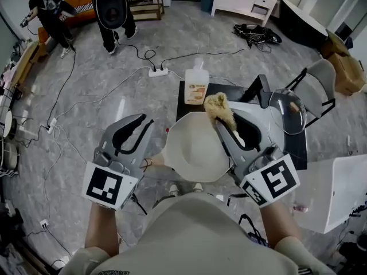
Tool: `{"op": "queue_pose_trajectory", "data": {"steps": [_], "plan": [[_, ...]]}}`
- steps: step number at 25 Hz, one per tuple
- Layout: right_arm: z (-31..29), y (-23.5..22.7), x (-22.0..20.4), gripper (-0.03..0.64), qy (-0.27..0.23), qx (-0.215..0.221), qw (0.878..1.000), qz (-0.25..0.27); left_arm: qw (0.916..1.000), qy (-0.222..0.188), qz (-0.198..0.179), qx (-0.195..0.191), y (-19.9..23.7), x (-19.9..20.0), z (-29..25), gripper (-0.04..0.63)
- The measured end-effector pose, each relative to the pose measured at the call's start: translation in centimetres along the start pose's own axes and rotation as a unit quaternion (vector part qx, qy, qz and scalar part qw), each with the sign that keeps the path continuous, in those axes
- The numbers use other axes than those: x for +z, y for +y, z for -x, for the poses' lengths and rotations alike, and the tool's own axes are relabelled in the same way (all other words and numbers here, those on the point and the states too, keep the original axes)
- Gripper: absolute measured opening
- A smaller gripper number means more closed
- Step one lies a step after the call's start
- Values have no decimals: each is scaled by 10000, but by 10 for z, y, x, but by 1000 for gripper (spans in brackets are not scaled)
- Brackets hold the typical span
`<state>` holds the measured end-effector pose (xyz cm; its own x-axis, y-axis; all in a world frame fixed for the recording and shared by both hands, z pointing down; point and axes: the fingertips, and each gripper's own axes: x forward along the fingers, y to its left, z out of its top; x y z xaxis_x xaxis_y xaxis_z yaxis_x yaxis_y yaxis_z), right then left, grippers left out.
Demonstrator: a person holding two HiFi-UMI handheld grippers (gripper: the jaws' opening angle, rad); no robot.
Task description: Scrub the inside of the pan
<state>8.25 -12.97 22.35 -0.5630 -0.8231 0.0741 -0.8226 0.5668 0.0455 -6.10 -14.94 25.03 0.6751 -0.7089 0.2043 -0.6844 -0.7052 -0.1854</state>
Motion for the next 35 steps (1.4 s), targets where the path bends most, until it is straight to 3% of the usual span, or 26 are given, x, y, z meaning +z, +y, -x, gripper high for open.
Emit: {"op": "queue_pose_trajectory", "data": {"steps": [5, 10, 19, 35], "plan": [[23, -8, 22, 100, -259, -232, 9993, 136, 9992, -318, 107, 215, -7, 23, 3, 43], [45, -4, 39, 100, -355, -278, 9989, 106, 9992, -257, 106, 285, -13, 26, 8, 3], [70, -18, 42, 100, -313, -591, 9972, 320, 9995, -122, 181, 241, -22, 14, -1, 2], [73, -24, 40, 100, -327, -589, 9967, 451, 9997, -63, 113, 206, -27, 23, -8, 2]]}}
